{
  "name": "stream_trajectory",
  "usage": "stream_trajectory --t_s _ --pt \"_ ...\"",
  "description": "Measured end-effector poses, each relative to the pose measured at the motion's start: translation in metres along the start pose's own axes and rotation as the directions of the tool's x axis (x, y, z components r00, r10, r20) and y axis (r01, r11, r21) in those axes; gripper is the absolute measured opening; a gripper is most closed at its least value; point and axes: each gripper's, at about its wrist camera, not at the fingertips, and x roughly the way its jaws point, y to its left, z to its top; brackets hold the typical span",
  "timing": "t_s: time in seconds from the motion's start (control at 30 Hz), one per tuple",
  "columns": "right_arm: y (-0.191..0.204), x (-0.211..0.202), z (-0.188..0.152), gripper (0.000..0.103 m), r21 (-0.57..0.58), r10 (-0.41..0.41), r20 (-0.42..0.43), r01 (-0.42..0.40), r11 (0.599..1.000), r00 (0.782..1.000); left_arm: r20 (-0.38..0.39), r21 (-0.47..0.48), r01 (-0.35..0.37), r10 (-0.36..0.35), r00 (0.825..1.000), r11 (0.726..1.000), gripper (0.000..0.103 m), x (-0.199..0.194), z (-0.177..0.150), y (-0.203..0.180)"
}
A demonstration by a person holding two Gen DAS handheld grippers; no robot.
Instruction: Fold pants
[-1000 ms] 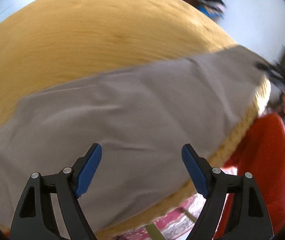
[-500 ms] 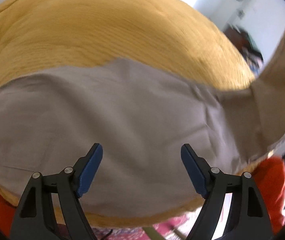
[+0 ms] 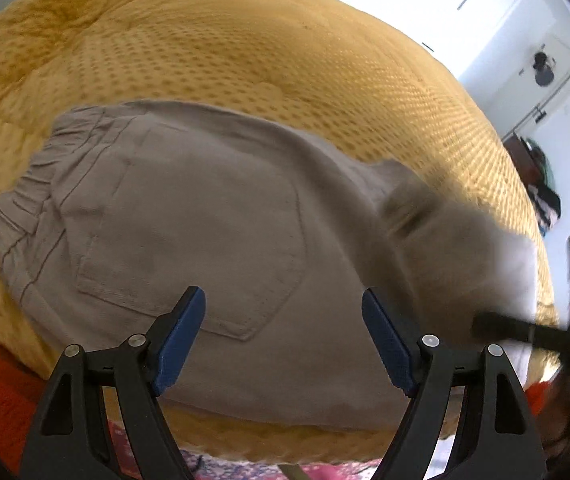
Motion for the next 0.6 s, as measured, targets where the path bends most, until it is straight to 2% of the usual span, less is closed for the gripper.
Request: stream_trajectory --t_s 0.03,0.07,0.13,0.2,0.27,0.33,0.4,0.47,0.5,0.53,0.57,0.6 --pt "-0.004 -0.002 -0.007 0.054 0.034 0.045 -0.006 -0.045 0.998 0.999 0.003 -0.019 0.008 -0.008 1.000 1.000 0.082 -0.002 0.000 0.005" --pt "-0.007 -0.010 -0.013 0.055 0.046 0.080 0.004 -0.080 0.996 0.997 0.006 -0.032 0.016 -0.016 1.000 0.999 0.083 -0.005 0.002 0.008" --pt "-0.010 -0.039 -0.022 0.055 0.013 0.092 0.057 -0.093 0.996 0.994 0.019 -0.054 0.034 -0.033 0.999 0.998 0.084 -0.008 0.001 0.012" --pt "-0.011 -0.085 -0.032 0.055 -0.057 0.024 0.170 -0.014 0.998 0.985 0.030 -0.050 0.040 -0.039 0.999 0.998 0.085 -0.008 0.004 0.009" --pt "-0.022 -0.135 -0.042 0.055 -0.084 -0.084 0.295 0.113 0.990 0.952 0.045 -0.027 0.054 -0.053 0.998 0.998 0.084 -0.012 0.002 0.000" --pt "-0.036 -0.159 -0.049 0.054 -0.079 -0.144 0.327 0.179 0.981 0.934 0.066 0.013 0.073 -0.073 0.995 0.997 0.084 -0.017 0.001 -0.015" --pt "-0.064 -0.168 -0.058 0.037 -0.082 -0.179 0.304 0.213 0.974 0.936 0.090 0.063 0.094 -0.100 0.991 0.994 0.084 -0.024 0.000 -0.037" --pt "-0.084 -0.149 -0.072 0.028 -0.087 -0.248 0.224 0.273 0.958 0.943 0.101 0.131 0.124 -0.138 0.985 0.984 0.084 -0.028 -0.002 -0.063" --pt "-0.099 -0.131 -0.082 0.019 -0.068 -0.318 0.156 0.332 0.941 0.935 0.094 0.178 0.139 -0.157 0.983 0.974 0.085 -0.028 -0.003 -0.078" --pt "-0.112 -0.118 -0.089 0.016 -0.043 -0.361 0.111 0.367 0.929 0.926 0.078 0.251 0.147 -0.171 0.982 0.957 0.085 -0.024 -0.004 -0.099" --pt "-0.125 -0.109 -0.098 0.012 -0.006 -0.365 0.084 0.367 0.930 0.927 0.065 0.294 0.138 -0.164 0.984 0.946 0.085 -0.020 -0.006 -0.111" --pt "-0.130 -0.112 -0.101 0.011 0.020 -0.345 0.096 0.345 0.938 0.933 0.039 0.334 0.127 -0.148 0.988 0.934 0.085 -0.011 -0.007 -0.124"
